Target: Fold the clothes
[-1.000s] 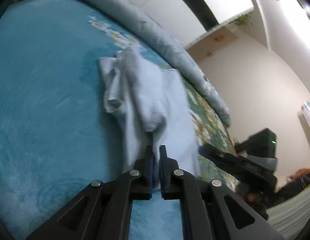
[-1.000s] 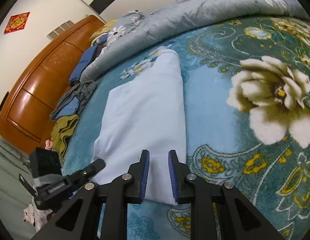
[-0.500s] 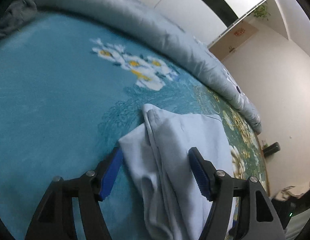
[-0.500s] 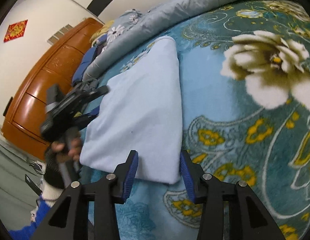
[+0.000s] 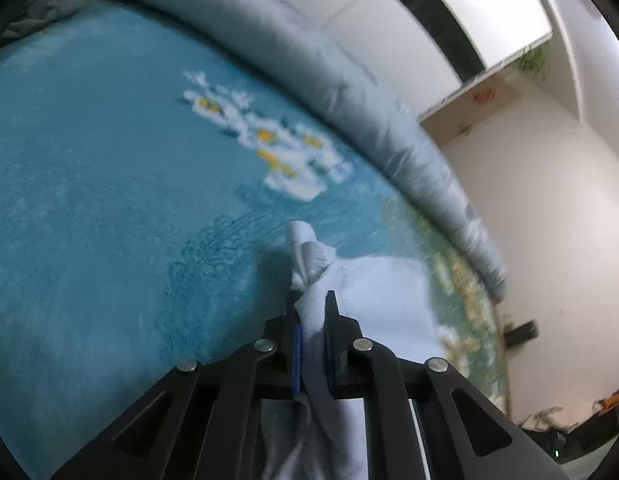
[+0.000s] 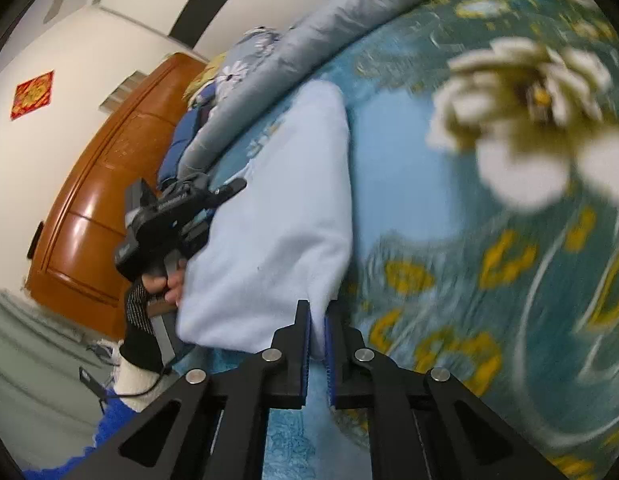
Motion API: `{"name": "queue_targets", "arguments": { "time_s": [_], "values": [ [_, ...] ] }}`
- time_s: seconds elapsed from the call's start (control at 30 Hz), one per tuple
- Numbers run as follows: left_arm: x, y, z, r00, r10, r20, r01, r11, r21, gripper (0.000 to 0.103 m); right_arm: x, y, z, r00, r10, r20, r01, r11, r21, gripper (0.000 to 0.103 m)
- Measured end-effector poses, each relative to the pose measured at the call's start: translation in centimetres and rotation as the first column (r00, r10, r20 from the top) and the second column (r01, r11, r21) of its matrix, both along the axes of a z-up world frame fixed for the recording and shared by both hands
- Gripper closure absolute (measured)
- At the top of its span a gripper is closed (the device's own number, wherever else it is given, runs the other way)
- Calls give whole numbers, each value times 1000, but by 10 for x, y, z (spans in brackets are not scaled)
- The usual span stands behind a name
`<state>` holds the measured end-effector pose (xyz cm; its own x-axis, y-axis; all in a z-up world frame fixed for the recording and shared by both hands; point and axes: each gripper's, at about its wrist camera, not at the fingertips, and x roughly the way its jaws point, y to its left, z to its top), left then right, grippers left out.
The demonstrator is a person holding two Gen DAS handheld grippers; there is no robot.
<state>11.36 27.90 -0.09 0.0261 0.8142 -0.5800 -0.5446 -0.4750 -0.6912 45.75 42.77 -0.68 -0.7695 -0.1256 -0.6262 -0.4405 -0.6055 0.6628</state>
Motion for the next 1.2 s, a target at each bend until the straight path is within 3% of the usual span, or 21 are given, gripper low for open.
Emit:
{"name": "queue_targets", "arguments": {
  "time_s": [0.17,0.27,0.43,0.53,0.63,0.7,0.77,0.8,0.83,0.93,1.07,1.13,1.2],
  "values": [
    [40,-39,29,999,46,-21,-45,997,65,98,-9,56,54,995,90,46,-96,982,164,96],
    [57,-54,30,997,68,-38,-65,994,84,98,-16,91,66,987,145,63,-153,976,154,96],
    [48,-35,5,995,69,-77,-69,998,-5,97,-30,103,38,978,163,131,-182,972,150,96],
    [39,-25,-9,995,58,-82,-63,996,-61,96,-21,109,21,984,137,112,-150,982,114,96],
    [38,-26,-15,996,58,-75,-63,995,-71,94,-12,111,9,988,116,103,-125,989,82,96],
    [38,-29,-14,997,51,-54,-54,996,-67,87,-11,109,7,988,115,99,-123,989,80,94],
    [38,-33,-8,997,49,-61,-53,997,-61,59,-7,106,12,991,94,93,-103,990,100,92],
    [36,-34,-3,997,45,-70,-49,997,-55,53,-3,104,16,993,77,86,-86,990,112,91],
    [33,-33,1,996,37,-79,-41,998,-47,45,2,101,19,996,56,76,-65,991,119,85],
    [22,-25,8,995,11,-94,-15,999,-47,37,23,84,21,999,-25,26,22,994,103,44],
    [6,2,-1,997,-48,-60,43,995,-89,37,37,53,-5,995,-97,-39,95,994,-54,43],
    [4,15,-9,995,-98,-15,96,991,-97,37,40,43,-19,985,-159,-65,149,980,-135,43],
    [7,27,-14,990,-137,-22,133,984,-122,37,42,35,-25,973,-208,-101,187,965,-186,43]
  ]
}}
